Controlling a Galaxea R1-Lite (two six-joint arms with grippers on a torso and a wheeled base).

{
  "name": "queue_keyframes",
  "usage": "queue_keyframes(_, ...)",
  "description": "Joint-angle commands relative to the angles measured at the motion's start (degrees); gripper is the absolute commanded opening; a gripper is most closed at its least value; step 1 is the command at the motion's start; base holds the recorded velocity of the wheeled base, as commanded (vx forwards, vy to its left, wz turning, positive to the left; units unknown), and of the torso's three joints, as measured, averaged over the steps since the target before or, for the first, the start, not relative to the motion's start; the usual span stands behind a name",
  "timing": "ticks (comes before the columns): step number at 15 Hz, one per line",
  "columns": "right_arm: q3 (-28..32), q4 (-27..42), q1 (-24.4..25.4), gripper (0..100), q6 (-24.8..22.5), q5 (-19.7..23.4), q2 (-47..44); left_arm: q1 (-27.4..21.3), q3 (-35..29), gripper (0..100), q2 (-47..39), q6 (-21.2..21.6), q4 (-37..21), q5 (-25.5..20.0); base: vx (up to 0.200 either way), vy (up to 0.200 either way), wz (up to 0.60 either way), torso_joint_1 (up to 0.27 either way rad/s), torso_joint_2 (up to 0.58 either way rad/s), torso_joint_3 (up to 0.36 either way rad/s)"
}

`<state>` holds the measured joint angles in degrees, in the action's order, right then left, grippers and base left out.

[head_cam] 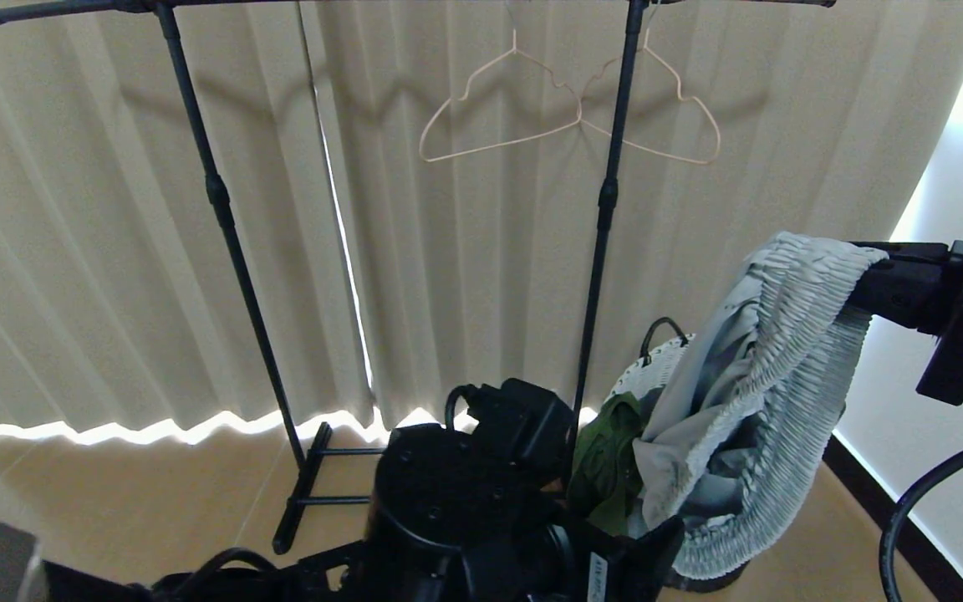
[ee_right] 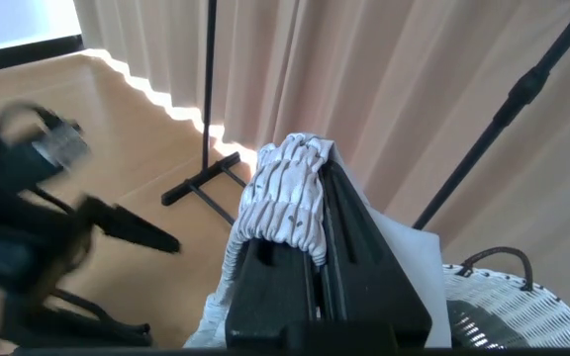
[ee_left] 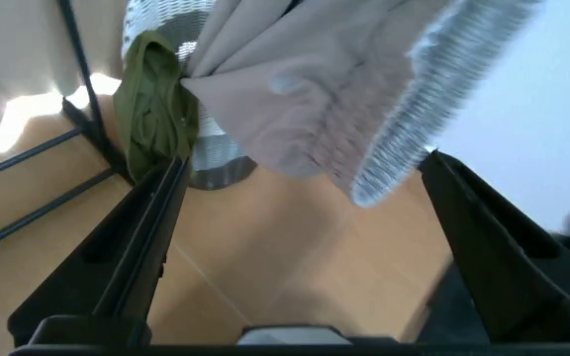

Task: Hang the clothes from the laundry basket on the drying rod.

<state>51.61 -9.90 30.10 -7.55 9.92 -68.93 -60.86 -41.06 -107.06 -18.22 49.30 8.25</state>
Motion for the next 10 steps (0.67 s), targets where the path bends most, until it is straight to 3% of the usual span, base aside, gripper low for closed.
queue_keyframes(1,-0.02,-0.03,0.05,0,-0.01,0.01,0.28,-1.11,-2.98,100,-7.73,-0.23,1.33,2.73,0.000,0.000,0.00,0.000,0.00,0.000)
queue_keyframes(10,-0.11,-0.03,3.56,0,-0.01,0.01,1.25,-0.84,-6.84,100,-15.37,-0.41,4.67,7.39,0.000,0.000,0.00,0.000,0.00,0.000)
